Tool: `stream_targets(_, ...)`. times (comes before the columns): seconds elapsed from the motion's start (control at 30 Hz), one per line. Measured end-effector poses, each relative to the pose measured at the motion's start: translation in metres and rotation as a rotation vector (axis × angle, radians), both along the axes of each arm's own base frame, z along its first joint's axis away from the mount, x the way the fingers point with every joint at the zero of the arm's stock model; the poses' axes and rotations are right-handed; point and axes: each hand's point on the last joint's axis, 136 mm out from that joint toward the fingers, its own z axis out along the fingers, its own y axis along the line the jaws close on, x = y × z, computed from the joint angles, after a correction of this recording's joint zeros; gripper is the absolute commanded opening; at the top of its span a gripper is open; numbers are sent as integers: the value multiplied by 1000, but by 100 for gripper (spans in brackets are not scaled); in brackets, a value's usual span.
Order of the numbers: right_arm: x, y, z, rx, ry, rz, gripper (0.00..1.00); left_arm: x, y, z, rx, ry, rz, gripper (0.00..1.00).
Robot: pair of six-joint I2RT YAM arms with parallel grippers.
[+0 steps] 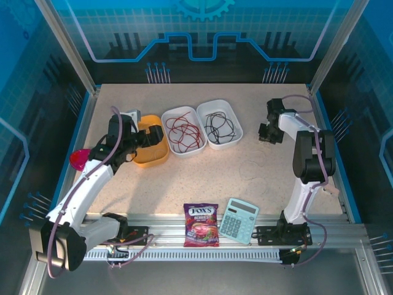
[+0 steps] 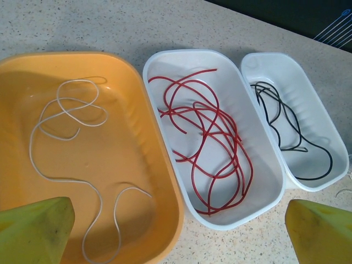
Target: Untangle the cables
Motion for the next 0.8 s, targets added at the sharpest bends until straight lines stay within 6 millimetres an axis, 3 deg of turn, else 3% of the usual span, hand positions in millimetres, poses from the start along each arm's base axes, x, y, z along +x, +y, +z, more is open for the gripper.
stream_targets(0.1,-10,-4,-3,5,8,-8,8,1,-2,2,-3,-15,-6,99)
stream_targets(0.2,-15,-8,7,5,-16,-18,6,-1,-3,-1,-4,-24,-9,99)
stream_targets(0.37,-16,-13,44,-5,-131,-29,6,-7,-1,-5,-6,-42,-6,99)
stream_targets(0.57,-19,-10,89,0,-266,-22,5,-12,7,6,-3,-107,31,99)
stream_targets(0.67,-22,2,107,13,-318,9,6,-14,14,10,-4,-133,76,99)
stream_targets(0.8,-25,39,128,35,-378,105,6,-19,26,5,-4,-141,146,99)
